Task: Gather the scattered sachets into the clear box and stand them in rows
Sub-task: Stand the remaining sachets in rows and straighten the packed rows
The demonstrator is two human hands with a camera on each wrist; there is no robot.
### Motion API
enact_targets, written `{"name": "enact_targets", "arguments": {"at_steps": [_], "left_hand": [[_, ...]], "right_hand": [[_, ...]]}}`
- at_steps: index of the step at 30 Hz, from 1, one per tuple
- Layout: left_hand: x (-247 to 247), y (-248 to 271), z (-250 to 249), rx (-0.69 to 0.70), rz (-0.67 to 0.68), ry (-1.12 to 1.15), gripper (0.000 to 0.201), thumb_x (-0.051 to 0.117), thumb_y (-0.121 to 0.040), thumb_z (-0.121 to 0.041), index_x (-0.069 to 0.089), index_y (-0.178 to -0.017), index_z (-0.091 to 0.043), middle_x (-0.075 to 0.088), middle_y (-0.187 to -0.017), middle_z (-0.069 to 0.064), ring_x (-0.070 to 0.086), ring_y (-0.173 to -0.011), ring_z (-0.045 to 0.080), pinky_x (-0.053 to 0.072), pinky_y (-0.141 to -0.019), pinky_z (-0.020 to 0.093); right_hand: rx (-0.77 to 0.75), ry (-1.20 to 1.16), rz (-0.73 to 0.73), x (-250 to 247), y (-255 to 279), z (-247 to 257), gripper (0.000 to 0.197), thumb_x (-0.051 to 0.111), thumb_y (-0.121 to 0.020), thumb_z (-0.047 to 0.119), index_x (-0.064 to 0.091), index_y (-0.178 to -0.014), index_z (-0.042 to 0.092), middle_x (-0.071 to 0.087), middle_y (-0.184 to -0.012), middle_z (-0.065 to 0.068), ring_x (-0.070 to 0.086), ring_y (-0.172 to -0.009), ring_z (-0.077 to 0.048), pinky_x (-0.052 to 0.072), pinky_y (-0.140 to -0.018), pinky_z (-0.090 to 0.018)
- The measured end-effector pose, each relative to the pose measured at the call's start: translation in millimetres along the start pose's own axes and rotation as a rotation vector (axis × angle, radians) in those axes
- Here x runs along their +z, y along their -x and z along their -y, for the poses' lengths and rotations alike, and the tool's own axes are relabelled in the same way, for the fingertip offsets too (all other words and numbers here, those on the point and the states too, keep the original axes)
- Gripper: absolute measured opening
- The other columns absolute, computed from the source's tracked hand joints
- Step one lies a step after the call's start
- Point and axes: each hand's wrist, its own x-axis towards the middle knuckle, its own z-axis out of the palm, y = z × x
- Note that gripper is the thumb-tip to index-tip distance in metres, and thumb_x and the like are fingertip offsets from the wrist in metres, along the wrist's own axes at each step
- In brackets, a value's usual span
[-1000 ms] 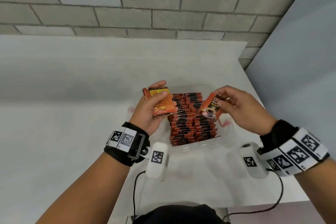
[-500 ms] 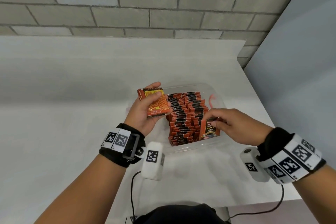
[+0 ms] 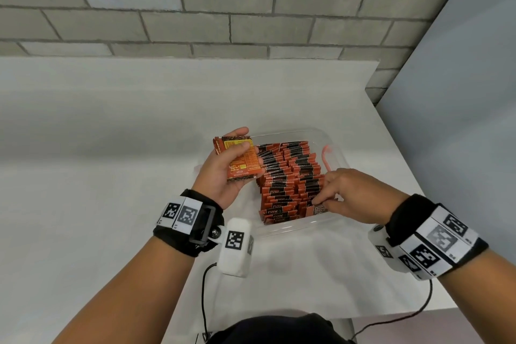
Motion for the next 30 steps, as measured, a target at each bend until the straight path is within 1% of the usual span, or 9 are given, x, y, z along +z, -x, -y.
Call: {"name": "enact_targets", "arguments": {"at_steps": [2,4,14,17,19,22,24,27,30], "left_hand": [[0.8,-0.2,0.1,-0.002,0.005,-0.004,0.041,0.065,-0.075,-0.013,0.061,-0.115,-0.019,0.064,-0.087,0.010,0.065,-0.075,0.024,0.056,-0.066,0.038],[2.0,-0.2,0.1,-0.005,0.009,-0.010,0.043,0.067,-0.074,-0.012,0.061,-0.116,-0.019,0.063,-0.088,0.010,0.065,-0.075,0.024,0.057,-0.067,0.038],[4.5,0.2,-1.0,-0.020,-0.009,0.027,0.038,0.064,-0.077,-0.010,0.061,-0.113,-0.017,0.064,-0.086,0.012,0.066,-0.074,0.024,0.057,-0.065,0.037],[5.7,0.9,-2.2,-0.030,-0.004,0.073,0.030,0.051,-0.087,-0.006,0.059,-0.115,-0.013,0.060,-0.090,0.016,0.066,-0.070,0.024,0.058,-0.064,0.036],[7.0,1.6,-2.9,-0.059,0.011,0.070,0.032,0.041,-0.091,-0.003,0.060,-0.116,-0.012,0.059,-0.095,0.016,0.067,-0.072,0.027,0.059,-0.066,0.039],[13.4,3.1,-3.7,-0.081,0.066,0.015,0.034,0.048,-0.087,0.000,0.061,-0.117,-0.012,0.066,-0.102,0.015,0.070,-0.081,0.031,0.060,-0.070,0.043],[18.9,3.4,-2.5,-0.081,0.114,-0.045,0.039,0.056,-0.081,-0.002,0.061,-0.118,-0.014,0.069,-0.107,0.013,0.070,-0.090,0.032,0.060,-0.070,0.042],[24.9,4.3,0.2,-0.086,0.166,-0.103,0.043,0.059,-0.080,-0.001,0.059,-0.120,-0.014,0.069,-0.108,0.013,0.070,-0.091,0.030,0.060,-0.066,0.040],[25.3,3.4,4.8,-0.091,0.212,-0.148,0.039,0.062,-0.083,-0.001,0.059,-0.120,-0.014,0.069,-0.110,0.014,0.069,-0.092,0.032,0.059,-0.065,0.040]], "right_hand": [[0.020,0.084,0.045,-2.4,-2.9,2.4,0.020,0.063,-0.090,0.020,0.074,-0.104,0.030,0.066,-0.102,0.012,0.058,-0.093,-0.007,0.046,-0.087,-0.025],[0.051,0.136,0.072,-4.4,-5.5,5.7,0.018,0.064,-0.089,0.021,0.074,-0.102,0.029,0.067,-0.101,0.012,0.060,-0.092,-0.008,0.047,-0.088,-0.027],[0.139,0.177,0.135,-4.4,-18.7,7.9,0.007,0.071,-0.083,0.018,0.072,-0.085,0.024,0.069,-0.090,0.010,0.062,-0.082,-0.007,0.044,-0.072,-0.017],[0.169,0.040,0.110,-7.4,-15.9,3.9,0.006,0.072,-0.082,0.021,0.067,-0.081,0.023,0.068,-0.084,0.008,0.062,-0.077,-0.007,0.039,-0.062,-0.011],[0.165,-0.117,0.019,-11.4,-13.1,3.9,0.006,0.072,-0.083,0.025,0.067,-0.081,0.022,0.067,-0.080,0.006,0.059,-0.067,0.001,0.038,-0.059,-0.008],[0.102,-0.322,-0.183,-17.7,-10.4,15.1,0.012,0.068,-0.085,0.031,0.066,-0.095,0.024,0.065,-0.082,0.006,0.053,-0.064,0.005,0.040,-0.062,-0.011],[0.082,-0.433,-0.278,-19.9,-11.5,27.3,0.023,0.065,-0.087,0.035,0.059,-0.109,0.030,0.063,-0.088,0.008,0.055,-0.070,-0.002,0.045,-0.067,-0.016],[0.075,-0.596,-0.346,-18.8,-16.9,42.4,0.042,0.064,-0.086,0.037,0.048,-0.124,0.033,0.061,-0.094,0.009,0.058,-0.078,-0.018,0.049,-0.069,-0.027],[0.077,-0.702,-0.363,-13.6,-24.7,46.3,0.055,0.066,-0.087,0.027,0.042,-0.136,0.028,0.058,-0.096,0.009,0.061,-0.077,-0.009,0.049,-0.065,-0.020]]}}
